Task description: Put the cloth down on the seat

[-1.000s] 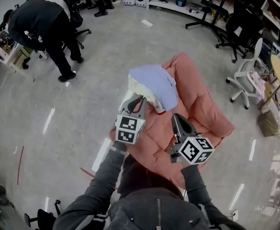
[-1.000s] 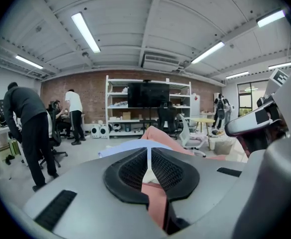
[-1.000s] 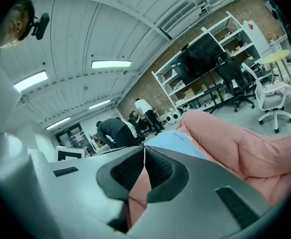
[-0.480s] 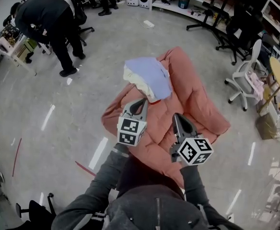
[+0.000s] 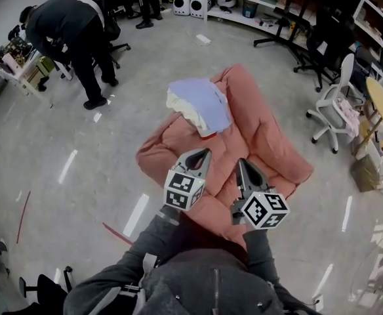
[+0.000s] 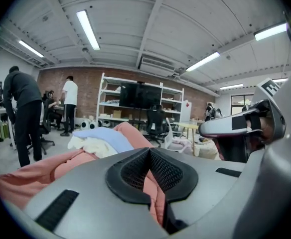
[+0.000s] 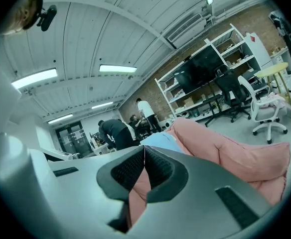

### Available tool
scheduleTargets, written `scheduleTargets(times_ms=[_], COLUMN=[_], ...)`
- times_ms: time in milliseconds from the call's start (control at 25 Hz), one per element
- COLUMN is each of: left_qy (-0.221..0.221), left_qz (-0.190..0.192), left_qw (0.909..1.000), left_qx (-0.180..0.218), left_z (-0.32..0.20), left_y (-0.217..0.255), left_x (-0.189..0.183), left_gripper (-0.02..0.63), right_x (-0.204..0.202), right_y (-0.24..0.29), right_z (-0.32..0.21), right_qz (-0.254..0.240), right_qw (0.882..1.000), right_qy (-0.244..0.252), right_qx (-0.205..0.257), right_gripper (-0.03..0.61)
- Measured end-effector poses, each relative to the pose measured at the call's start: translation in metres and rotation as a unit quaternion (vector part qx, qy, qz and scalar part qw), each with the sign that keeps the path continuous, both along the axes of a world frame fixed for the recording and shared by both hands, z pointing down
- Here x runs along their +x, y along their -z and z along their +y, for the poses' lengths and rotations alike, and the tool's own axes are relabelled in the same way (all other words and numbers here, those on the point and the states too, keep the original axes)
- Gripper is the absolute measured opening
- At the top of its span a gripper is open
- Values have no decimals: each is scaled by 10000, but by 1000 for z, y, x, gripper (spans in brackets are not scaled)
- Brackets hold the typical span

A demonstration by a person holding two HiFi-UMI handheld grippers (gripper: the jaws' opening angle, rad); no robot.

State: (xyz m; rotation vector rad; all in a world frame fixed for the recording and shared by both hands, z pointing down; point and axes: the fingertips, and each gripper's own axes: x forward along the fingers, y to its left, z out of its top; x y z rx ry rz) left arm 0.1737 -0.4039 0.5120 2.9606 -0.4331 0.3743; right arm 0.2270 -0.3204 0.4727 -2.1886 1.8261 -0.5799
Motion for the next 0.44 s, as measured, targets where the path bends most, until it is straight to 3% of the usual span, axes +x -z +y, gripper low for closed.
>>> scheduleTargets(times_ms=[440], left_qy=[-341], left_qz=[16], left_qw=[9986], left_qx=[-399], left_z=[48], left_y=[-11], left_x=[2], left_gripper=[9], right_x=[5], right_y=[-20], right_z=[35], right_qz=[7], right_qw=[9997], right_qy=[-119], right_qx=[-224], right_gripper=[11])
